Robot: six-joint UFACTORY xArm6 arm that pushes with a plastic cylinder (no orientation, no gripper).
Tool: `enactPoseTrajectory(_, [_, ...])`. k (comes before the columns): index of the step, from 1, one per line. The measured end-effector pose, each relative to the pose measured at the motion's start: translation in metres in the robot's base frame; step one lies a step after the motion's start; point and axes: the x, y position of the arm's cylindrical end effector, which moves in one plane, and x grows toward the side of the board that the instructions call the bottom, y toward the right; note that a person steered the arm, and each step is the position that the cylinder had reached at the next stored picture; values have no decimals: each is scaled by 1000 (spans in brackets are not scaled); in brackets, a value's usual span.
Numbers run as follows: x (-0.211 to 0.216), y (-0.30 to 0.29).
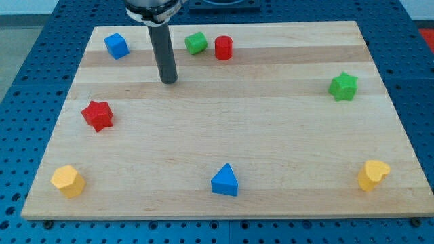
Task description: Move the green circle diagonal to the blue triangle
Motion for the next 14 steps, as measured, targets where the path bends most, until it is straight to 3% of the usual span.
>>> enactPoseTrajectory(1, [-38,-21])
enactPoseTrajectory(3, [-156,-32])
enactPoseTrajectory(4, [-158,9])
enactPoseTrajectory(7, [-158,42])
enactPoseTrajectory(14, [-108,41])
